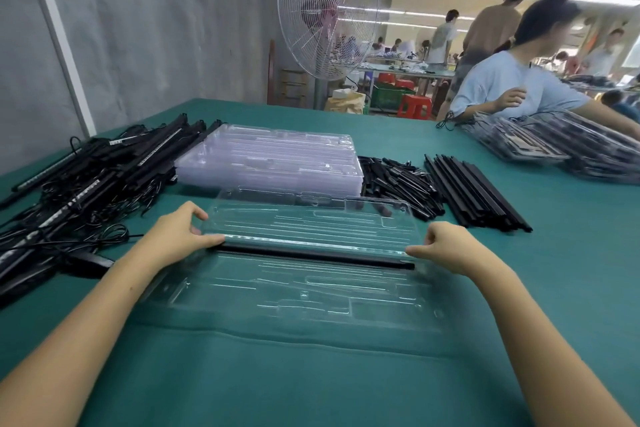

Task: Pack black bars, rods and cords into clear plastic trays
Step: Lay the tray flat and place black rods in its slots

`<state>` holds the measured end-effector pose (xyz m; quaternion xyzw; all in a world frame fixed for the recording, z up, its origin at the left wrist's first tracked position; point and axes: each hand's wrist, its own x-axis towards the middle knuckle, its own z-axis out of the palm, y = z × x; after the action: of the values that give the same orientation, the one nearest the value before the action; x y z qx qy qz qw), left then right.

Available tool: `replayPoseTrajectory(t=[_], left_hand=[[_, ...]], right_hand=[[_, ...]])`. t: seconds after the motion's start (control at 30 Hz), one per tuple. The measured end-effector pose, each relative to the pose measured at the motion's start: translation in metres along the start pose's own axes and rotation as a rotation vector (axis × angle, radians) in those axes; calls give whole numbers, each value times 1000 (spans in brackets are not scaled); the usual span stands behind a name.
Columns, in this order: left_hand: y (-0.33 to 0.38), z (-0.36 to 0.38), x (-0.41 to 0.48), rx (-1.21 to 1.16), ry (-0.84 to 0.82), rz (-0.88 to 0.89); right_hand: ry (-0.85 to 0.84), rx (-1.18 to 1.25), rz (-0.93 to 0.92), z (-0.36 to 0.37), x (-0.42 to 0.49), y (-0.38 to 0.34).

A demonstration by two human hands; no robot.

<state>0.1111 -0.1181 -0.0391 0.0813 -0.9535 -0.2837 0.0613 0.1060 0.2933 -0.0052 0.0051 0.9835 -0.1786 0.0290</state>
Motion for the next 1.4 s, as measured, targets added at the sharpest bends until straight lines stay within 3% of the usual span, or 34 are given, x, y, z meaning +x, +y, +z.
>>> replayPoseTrajectory(t=[0.23, 0.37, 0.53, 0.7, 0.93, 1.07, 1.3, 1.4], left_hand=[[-2, -6, -5, -397, -76, 26], [-2, -22, -14, -562, -99, 112], [2, -32, -18, -706, -147, 155], [11, -16, -4, -672, -30, 225], [18, 7, 24, -739, 97, 170], [9, 27, 31, -721, 112, 125], [-1, 31, 40, -614, 153, 79], [-5, 31, 40, -599, 185, 72]], right_hand=[[-175, 460, 160, -4, -9, 16], [-219, 525, 104, -8, -10, 20], [-134, 650, -38, -21, -12, 31], [134, 600, -87, -4, 2, 27], [328, 648, -19, 25, 26, 26], [305, 629, 0, 30, 33, 30], [49, 655, 24, 11, 47, 33], [237, 635, 79, 1, 58, 36]])
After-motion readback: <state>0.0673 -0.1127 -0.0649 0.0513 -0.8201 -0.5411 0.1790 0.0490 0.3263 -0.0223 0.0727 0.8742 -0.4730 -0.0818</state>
